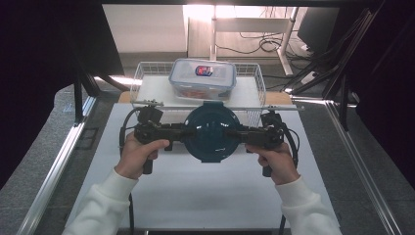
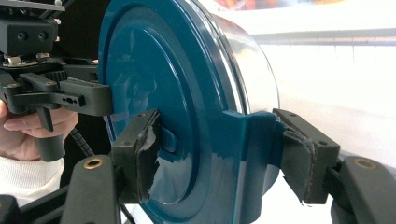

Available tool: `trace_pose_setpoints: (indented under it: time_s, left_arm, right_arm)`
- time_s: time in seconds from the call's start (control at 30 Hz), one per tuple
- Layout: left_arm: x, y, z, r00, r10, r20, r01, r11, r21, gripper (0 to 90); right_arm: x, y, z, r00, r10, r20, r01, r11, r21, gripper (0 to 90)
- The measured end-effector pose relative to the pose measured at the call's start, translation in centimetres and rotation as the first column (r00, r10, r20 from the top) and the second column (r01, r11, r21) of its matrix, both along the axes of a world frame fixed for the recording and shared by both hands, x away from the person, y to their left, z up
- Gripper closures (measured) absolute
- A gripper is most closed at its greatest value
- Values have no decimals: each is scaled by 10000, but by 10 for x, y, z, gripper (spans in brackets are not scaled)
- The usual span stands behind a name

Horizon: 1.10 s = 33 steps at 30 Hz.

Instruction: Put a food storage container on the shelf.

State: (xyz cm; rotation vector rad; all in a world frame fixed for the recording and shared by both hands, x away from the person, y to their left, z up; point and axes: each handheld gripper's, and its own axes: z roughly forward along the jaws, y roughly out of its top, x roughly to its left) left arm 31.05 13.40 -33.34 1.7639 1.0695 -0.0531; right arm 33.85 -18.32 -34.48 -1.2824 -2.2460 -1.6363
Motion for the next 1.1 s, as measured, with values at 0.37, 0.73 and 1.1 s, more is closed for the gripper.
trace_pose_setpoints:
  time_s: [0.37, 0.73, 1.1]
  left_arm:
    - [15, 3, 23, 9998, -114, 179, 117, 9998, -162, 441]
    - [34, 13, 51, 9994, -75, 339, 87, 9994, -342, 441]
    - [58, 20, 81, 9993, -208, 312, 226, 9979, -609, 449]
  right_arm:
    - [11, 2, 27, 9998, -99, 182, 101, 9999, -111, 344]
    - [31, 12, 61, 9994, -53, 337, 61, 9997, -240, 345]
    - [49, 16, 95, 9983, -126, 564, 145, 9994, -329, 347]
